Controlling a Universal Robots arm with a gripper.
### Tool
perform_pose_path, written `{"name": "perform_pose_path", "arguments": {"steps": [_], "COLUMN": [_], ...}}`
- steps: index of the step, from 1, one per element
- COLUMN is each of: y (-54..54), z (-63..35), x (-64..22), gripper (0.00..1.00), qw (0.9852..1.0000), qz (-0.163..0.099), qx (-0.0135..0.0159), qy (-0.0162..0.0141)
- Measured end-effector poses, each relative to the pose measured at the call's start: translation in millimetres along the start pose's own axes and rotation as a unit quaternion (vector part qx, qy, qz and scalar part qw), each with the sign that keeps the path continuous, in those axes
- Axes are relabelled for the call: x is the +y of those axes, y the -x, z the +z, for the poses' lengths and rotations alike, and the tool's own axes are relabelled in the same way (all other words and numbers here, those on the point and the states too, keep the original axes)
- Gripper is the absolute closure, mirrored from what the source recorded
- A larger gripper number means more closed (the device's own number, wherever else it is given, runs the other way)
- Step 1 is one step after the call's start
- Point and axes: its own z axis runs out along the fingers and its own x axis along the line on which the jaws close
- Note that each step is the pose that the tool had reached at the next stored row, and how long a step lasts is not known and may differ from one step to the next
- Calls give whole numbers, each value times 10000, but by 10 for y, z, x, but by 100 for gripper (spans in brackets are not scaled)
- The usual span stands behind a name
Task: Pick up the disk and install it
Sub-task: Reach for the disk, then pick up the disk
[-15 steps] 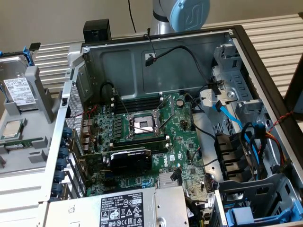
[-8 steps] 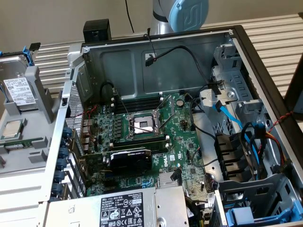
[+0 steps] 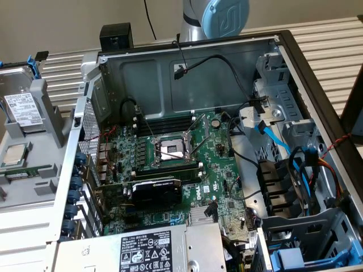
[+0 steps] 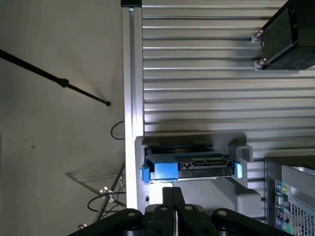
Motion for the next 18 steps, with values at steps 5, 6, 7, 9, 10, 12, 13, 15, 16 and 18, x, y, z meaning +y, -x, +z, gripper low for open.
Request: {"name": "perform_pose_path", "arguments": {"steps": [5, 6, 7, 9, 10, 12, 13, 15, 16, 18], "y": [-1, -1, -1, -1, -1, -1, -1, -2, -2, -1], "z": [0, 0, 0, 0, 0, 0, 0, 0, -1, 0], "x": [0, 0, 0, 0, 0, 0, 0, 1, 1, 2], "gripper": [89, 89, 89, 89, 89, 89, 89, 89, 89, 89], "qw": [10000, 10000, 10000, 10000, 10000, 10000, 10000, 10000, 10000, 9997], "qz": [1, 1, 0, 0, 0, 0, 0, -5, -47, -226], "qx": [0, 0, -1, 0, 0, 0, 0, -12, -20, -23], "qy": [0, 0, 0, 0, 0, 0, 0, 1, 3, 13]}}
